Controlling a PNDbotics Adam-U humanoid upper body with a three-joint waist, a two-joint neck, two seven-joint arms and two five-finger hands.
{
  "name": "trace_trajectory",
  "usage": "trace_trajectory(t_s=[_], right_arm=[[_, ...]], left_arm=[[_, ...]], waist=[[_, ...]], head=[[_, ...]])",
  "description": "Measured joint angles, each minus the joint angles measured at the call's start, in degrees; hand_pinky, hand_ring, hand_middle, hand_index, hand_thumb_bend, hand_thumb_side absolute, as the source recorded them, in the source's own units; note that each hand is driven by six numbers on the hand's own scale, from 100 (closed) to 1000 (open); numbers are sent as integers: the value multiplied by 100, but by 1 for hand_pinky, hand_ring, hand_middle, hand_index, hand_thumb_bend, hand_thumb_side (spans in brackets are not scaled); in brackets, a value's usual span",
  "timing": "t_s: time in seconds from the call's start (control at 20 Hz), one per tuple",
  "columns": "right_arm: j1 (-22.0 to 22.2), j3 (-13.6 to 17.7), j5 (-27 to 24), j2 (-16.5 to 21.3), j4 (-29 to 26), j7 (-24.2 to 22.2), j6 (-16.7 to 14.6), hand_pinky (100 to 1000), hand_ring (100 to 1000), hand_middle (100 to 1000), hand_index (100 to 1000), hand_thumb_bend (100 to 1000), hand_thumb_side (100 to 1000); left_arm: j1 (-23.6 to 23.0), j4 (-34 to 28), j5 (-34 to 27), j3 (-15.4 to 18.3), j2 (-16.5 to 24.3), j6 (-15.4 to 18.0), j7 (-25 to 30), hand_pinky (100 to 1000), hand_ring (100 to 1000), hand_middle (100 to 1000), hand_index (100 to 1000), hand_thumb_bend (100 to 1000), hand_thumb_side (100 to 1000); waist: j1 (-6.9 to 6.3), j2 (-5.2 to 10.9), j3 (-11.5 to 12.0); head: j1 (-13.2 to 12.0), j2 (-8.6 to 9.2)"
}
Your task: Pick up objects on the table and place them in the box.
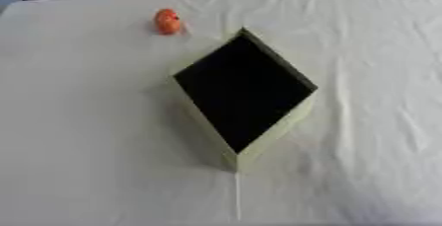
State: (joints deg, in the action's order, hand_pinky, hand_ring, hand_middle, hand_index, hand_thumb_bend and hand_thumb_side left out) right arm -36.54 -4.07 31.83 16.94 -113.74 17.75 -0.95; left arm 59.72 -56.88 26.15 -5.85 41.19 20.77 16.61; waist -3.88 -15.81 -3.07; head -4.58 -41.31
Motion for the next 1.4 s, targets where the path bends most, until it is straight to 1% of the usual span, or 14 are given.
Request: trace_trajectory(t_s=[0.2, 0.3, 0.35, 0.4, 0.45, 0.6, 0.7, 0.8, 0.85, 0.95, 1.05, 1.2, 1.35, 1.4], right_arm=[[0, -17, -18, 0, 0, -5, 0, 694, 830, 642, 769, 100, 758], [0, -17, -21, 0, 0, -5, 1, 694, 830, 642, 769, 100, 758], [0, -17, -23, -1, 0, -5, 1, 694, 830, 642, 769, 100, 758], [0, -18, -24, -1, 0, -5, 1, 694, 830, 642, 769, 100, 758], [-1, -18, -26, -1, 0, -5, 1, 694, 830, 642, 769, 100, 758], [-12, -18, -41, -2, 0, -5, 1, 694, 830, 642, 769, 100, 758], [-26, -19, -45, -4, 0, -6, 0, 694, 830, 642, 768, 100, 759], [-28, -19, -49, -6, 0, -7, -1, 694, 831, 642, 768, 100, 759], [-30, -19, -50, -6, 0, -7, -2, 694, 831, 642, 768, 100, 759], [-34, -20, -52, -6, 0, -7, -2, 694, 831, 642, 768, 100, 759], [-49, -20, -61, -8, 0, -7, -3, 694, 831, 642, 768, 100, 759], [-56, -20, -68, -9, 0, -6, -5, 693, 831, 641, 768, 100, 759], [-57, -20, -70, -11, 0, -5, -7, 693, 831, 641, 768, 100, 759], [-57, -20, -71, -14, 0, -4, -8, 693, 831, 641, 768, 100, 760]], left_arm=[[237, 292, 335, -134, -242, 218, 231, 658, 758, 744, 889, 109, 548], [330, 427, 507, -172, -361, 290, 359, 665, 767, 756, 891, 176, 566], [369, 491, 586, -179, -415, 319, 425, 669, 771, 759, 893, 243, 587], [405, 549, 671, -189, -463, 346, 490, 670, 771, 760, 894, 260, 595], [437, 601, 758, -196, -509, 369, 548, 674, 775, 763, 894, 325, 627], [522, 728, 1003, -203, -634, 434, 667, 679, 779, 763, 891, 341, 635], [578, 789, 1146, -203, -721, 474, 721, 690, 792, 770, 894, 339, 613], [611, 853, 1270, -204, -791, 522, 780, 701, 808, 796, 890, 301, 565], [631, 891, 1330, -205, -820, 546, 821, 716, 826, 822, 879, 256, 512], [651, 965, 1424, -205, -885, 568, 918, 721, 831, 827, 892, 183, 441], [663, 1041, 1448, -204, -932, 561, 1029, 726, 836, 827, 904, 158, 386], [679, 1087, 1441, -204, -965, 530, 1206, 729, 842, 831, 915, 186, 355], [683, 1086, 1441, -206, -989, 514, 1321, 727, 844, 836, 921, 188, 260], [683, 1085, 1449, -206, -992, 515, 1342, 725, 844, 837, 920, 163, 182]], waist=[[8, -1, 1], [8, -4, -2], [8, -5, -6], [7, -8, -10], [7, -9, -14], [6, -27, -41], [1, -48, -47], [-2, -50, -66], [-5, -56, -82], [-20, -73, -88], [-26, -76, -105], [-35, -76, -120], [-51, -77, -140], [-58, -77, -152]], head=[[-37, 0], [-47, 1], [-54, 1], [-58, 2], [-60, 3], [-68, 10], [-82, 17], [-91, 33], [-98, 45], [-108, 60], [-109, 61], [-109, 62], [-109, 63], [-109, 63]])
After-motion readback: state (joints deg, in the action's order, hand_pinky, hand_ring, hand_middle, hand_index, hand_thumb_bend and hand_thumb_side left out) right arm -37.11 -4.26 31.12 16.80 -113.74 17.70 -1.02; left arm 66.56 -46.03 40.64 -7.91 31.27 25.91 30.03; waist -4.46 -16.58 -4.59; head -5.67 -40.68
